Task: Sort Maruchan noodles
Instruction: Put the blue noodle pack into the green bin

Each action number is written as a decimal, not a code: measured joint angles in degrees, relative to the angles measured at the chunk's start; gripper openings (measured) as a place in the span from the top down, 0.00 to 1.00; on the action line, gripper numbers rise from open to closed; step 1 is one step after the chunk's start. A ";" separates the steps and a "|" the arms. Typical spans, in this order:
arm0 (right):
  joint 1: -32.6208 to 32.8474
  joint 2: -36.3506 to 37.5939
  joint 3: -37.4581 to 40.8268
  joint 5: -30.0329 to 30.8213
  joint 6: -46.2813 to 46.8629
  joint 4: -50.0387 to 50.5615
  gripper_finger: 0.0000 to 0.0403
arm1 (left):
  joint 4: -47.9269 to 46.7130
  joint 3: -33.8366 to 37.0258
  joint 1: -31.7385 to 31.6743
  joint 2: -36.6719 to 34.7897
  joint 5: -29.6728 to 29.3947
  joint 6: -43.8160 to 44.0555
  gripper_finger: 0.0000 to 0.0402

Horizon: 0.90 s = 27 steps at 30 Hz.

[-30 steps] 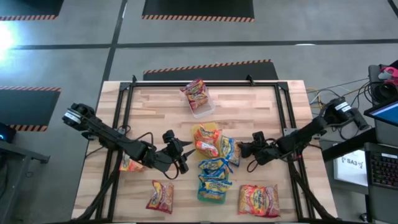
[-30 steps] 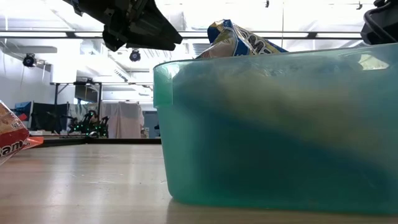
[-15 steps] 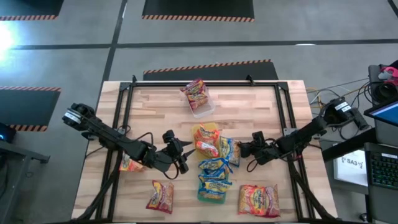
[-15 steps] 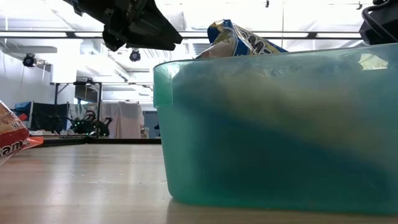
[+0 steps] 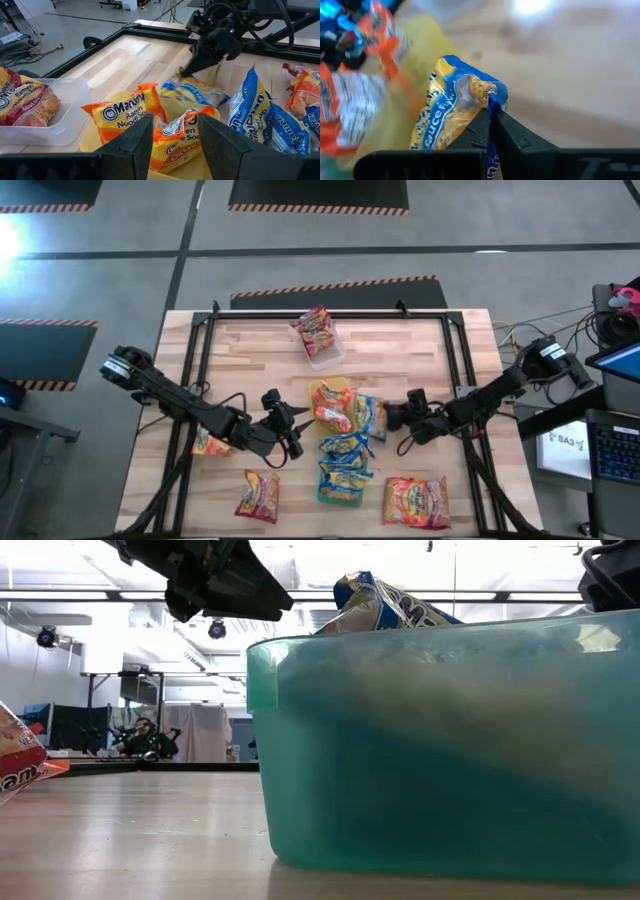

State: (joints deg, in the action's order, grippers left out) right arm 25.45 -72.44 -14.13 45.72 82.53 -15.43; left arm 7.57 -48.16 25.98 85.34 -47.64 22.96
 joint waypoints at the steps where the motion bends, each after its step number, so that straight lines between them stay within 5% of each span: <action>1: 0.00 0.02 0.00 1.86 -1.04 -0.12 0.98 | 0.10 0.00 0.00 0.00 0.00 0.02 0.65; 13: 0.00 1.97 0.00 23.54 -9.35 -0.38 0.98 | 3.92 0.00 -0.26 -0.02 -4.27 0.00 0.65; 27: 0.00 7.62 -0.56 25.85 -29.93 -10.81 0.98 | 16.87 0.00 -0.78 0.31 -1.50 -6.58 0.65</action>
State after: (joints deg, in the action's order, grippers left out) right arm 25.45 -64.82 -14.69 71.57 52.59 -26.24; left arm 24.45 -48.16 25.19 85.65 -49.14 16.38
